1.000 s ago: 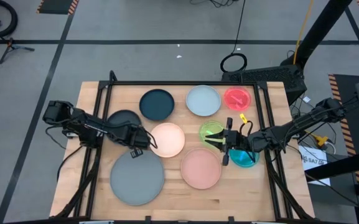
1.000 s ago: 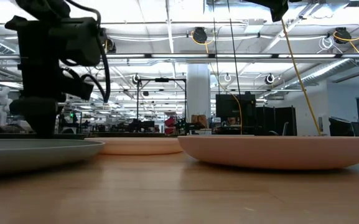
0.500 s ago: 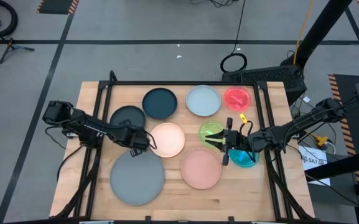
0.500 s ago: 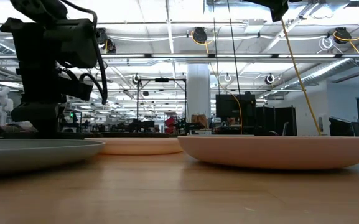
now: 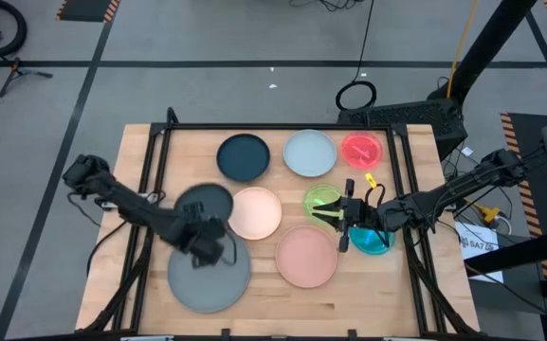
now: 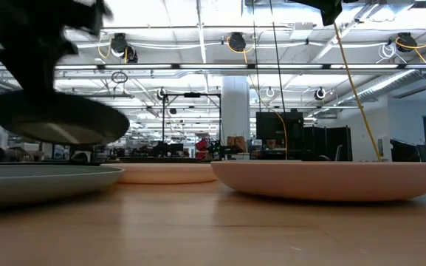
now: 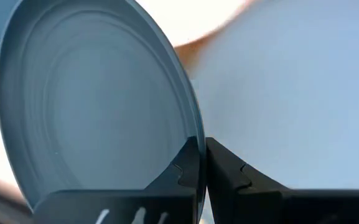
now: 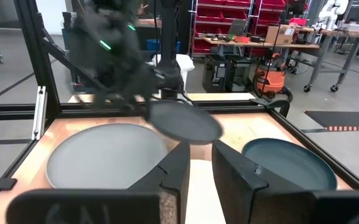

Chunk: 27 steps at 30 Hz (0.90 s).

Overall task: Stack plastic plates
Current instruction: Stack the bottom blue plate on top of the gray plate

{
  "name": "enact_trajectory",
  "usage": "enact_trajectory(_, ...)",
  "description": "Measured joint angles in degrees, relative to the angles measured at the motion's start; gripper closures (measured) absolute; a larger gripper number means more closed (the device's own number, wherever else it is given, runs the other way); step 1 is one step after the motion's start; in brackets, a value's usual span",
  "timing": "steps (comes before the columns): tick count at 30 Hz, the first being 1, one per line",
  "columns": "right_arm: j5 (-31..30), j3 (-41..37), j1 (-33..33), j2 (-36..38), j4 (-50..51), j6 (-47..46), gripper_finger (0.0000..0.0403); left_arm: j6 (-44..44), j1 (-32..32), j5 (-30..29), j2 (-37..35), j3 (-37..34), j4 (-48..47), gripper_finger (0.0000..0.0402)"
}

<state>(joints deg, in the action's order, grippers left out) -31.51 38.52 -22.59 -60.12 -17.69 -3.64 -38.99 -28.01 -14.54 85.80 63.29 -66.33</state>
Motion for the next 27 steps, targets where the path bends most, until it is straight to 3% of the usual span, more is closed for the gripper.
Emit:
enact_trajectory(4,0.0,0.0,0.0,0.0,0.0,-0.1,0.0342,-3.3,-8.7,4.2,0.0,5.2,3.6,0.0390)
enact_trajectory(11,0.0,0.0,0.0,0.0,0.0,-0.1,0.0342,-12.3,-19.6,2.4,1.3,7.0,9.5,0.0390)
enact_trajectory(17,0.0,0.0,0.0,0.0,-0.5,-0.2,0.0342,-16.0,-22.4,3.0,6.6,7.0,9.6,0.0389)
enact_trajectory(27,0.0,0.0,0.0,0.0,-0.5,-0.2,0.0342,-17.0,-22.3,3.0,11.0,7.0,9.6,0.0335)
